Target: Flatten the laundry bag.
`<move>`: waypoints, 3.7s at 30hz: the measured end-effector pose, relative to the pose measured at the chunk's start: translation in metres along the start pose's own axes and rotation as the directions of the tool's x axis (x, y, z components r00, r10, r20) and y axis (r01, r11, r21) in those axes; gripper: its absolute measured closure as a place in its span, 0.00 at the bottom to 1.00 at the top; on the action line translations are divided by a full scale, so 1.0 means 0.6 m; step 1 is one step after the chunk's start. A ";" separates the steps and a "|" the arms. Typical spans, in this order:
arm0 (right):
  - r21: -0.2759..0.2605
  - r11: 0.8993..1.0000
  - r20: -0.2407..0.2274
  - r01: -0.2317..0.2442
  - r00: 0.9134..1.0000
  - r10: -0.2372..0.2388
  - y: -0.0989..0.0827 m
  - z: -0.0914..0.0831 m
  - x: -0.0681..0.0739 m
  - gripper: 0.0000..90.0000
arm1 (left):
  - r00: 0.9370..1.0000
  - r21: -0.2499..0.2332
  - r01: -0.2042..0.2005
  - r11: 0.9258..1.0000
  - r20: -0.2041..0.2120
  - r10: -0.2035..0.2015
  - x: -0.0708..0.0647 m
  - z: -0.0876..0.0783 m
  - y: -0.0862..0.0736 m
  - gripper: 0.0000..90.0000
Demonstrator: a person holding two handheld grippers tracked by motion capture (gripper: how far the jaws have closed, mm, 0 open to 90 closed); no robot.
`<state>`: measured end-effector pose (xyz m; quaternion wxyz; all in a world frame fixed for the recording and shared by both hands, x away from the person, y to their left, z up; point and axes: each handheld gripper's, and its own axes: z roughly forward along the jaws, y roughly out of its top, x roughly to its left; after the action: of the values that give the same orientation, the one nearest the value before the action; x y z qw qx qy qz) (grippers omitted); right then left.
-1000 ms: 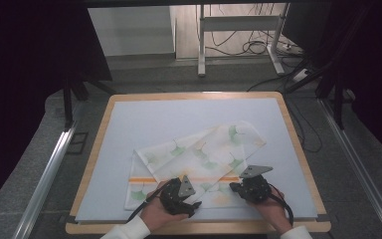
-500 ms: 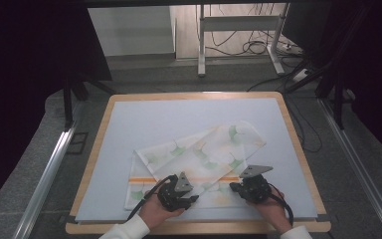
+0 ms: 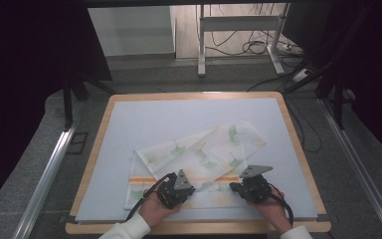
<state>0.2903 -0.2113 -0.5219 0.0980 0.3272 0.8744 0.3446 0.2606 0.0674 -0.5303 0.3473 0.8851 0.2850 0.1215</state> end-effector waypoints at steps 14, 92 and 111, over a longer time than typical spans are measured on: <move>0.001 1.000 0.000 0.001 1.000 -0.001 0.000 0.000 0.000 0.99 | 0.999 -0.050 0.031 0.998 -0.011 -0.032 0.012 -0.019 0.002 0.99; 0.000 1.000 -0.010 0.005 1.000 -0.005 0.000 0.000 -0.002 0.99 | 0.977 -0.183 0.144 0.973 -0.131 -0.169 0.138 -0.046 0.014 0.99; 0.000 1.000 -0.005 0.012 1.000 -0.012 0.000 0.000 -0.001 0.99 | 0.968 -0.199 0.179 0.964 -0.137 -0.208 0.168 -0.053 0.014 0.99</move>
<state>0.2910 -0.2117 -0.5221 0.0977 0.3211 0.8766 0.3447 0.3327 0.1389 -0.4998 0.4148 0.8045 0.3842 0.1822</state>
